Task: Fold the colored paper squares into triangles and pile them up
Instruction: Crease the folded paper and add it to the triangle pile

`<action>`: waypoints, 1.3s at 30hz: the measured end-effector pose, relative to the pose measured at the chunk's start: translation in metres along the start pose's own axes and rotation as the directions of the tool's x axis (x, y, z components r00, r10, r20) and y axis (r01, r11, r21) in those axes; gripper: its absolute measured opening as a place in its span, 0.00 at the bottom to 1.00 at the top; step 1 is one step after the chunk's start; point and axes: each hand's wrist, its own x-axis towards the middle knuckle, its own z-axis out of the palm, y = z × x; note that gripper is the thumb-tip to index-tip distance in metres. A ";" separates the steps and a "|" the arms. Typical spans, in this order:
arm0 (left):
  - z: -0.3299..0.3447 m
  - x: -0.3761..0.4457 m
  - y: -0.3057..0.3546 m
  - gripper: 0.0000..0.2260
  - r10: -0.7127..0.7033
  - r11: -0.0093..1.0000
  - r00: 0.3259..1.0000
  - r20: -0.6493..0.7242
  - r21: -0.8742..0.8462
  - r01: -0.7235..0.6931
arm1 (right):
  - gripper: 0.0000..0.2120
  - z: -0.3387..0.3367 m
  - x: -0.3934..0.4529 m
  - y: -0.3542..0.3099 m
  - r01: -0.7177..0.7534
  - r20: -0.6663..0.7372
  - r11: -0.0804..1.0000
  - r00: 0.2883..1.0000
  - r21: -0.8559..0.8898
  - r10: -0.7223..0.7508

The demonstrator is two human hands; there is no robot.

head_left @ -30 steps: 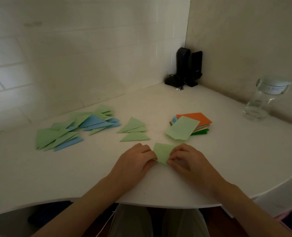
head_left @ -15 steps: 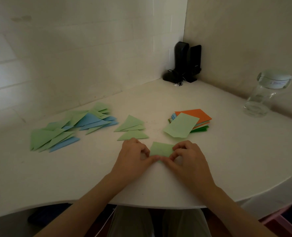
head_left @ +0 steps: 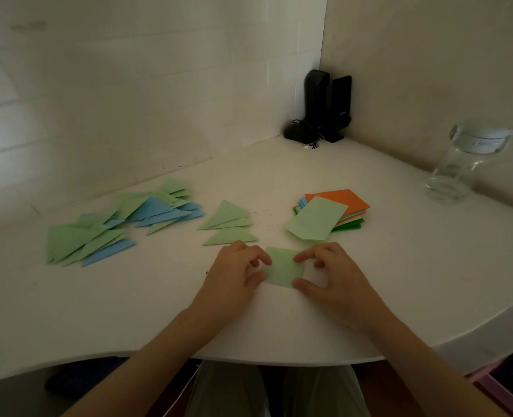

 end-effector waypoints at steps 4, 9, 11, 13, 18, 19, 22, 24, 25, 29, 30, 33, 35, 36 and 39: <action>0.016 -0.008 0.012 0.12 0.172 0.970 0.985 0.002 0.177 -0.169 | 0.15 0.003 0.002 -0.005 -0.001 -0.079 0.997 0.997 0.083 0.008; 0.014 -0.008 0.017 0.22 0.209 0.933 0.977 0.037 0.292 -0.210 | 0.24 -0.007 0.014 -0.001 0.189 -0.105 0.979 0.975 -0.076 -0.196; 0.012 -0.008 0.015 0.23 0.219 0.922 0.975 0.031 0.321 -0.217 | 0.21 -0.008 0.023 0.003 0.234 -0.029 0.956 0.970 -0.175 -0.242; 0.011 -0.007 0.012 0.21 0.239 0.919 0.971 0.024 0.316 -0.234 | 0.16 -0.008 0.028 0.002 0.243 0.054 0.943 0.970 -0.227 -0.236; 0.001 -0.003 -0.009 0.07 0.267 0.949 0.964 -0.005 0.177 -0.262 | 0.08 -0.003 0.026 0.000 0.314 0.005 0.920 0.947 -0.233 -0.322; -0.002 -0.003 -0.014 0.07 0.238 0.963 0.971 -0.040 0.140 -0.230 | 0.07 -0.001 0.024 0.000 0.298 -0.032 0.929 0.949 -0.218 -0.312; -0.007 -0.005 -0.018 0.08 0.043 0.999 0.987 -0.152 0.036 -0.038 | 0.06 0.005 0.019 -0.001 0.206 -0.086 0.966 0.971 -0.154 -0.221; -0.007 -0.004 -0.014 0.06 -0.073 0.996 0.985 -0.156 0.039 0.080 | 0.07 0.008 0.016 -0.005 0.127 -0.104 0.985 0.985 -0.113 -0.139; -0.006 -0.003 -0.012 0.06 -0.113 0.991 0.982 -0.153 0.059 0.123 | 0.09 0.009 0.016 -0.008 0.084 -0.115 0.991 0.989 -0.101 -0.095; 0.004 0.003 -0.005 0.13 -0.166 0.960 0.967 -0.194 0.194 0.204 | 0.14 0.015 0.019 -0.017 -0.064 -0.170 0.988 0.985 -0.142 0.039; 0.007 0.004 -0.005 0.15 -0.170 0.950 0.964 -0.206 0.224 0.216 | 0.16 0.016 0.019 -0.018 -0.081 -0.179 0.982 0.983 -0.170 0.050; 0.011 0.005 -0.005 0.16 -0.182 0.933 0.959 -0.215 0.271 0.237 | 0.18 0.020 0.019 -0.019 -0.082 -0.200 0.968 0.979 -0.236 0.035; 0.010 0.006 -0.005 0.15 -0.206 0.936 0.960 -0.188 0.249 0.249 | 0.16 0.019 0.019 -0.017 -0.079 -0.190 0.971 0.981 -0.224 0.036; 0.008 0.006 -0.005 0.14 -0.221 0.939 0.960 -0.169 0.231 0.257 | 0.15 0.019 0.020 -0.016 -0.070 -0.177 0.976 0.984 -0.207 0.033; -0.002 0.005 -0.009 0.11 -0.252 0.945 0.960 -0.124 0.182 0.271 | 0.12 0.012 0.022 -0.012 -0.040 -0.114 0.994 0.993 -0.099 0.029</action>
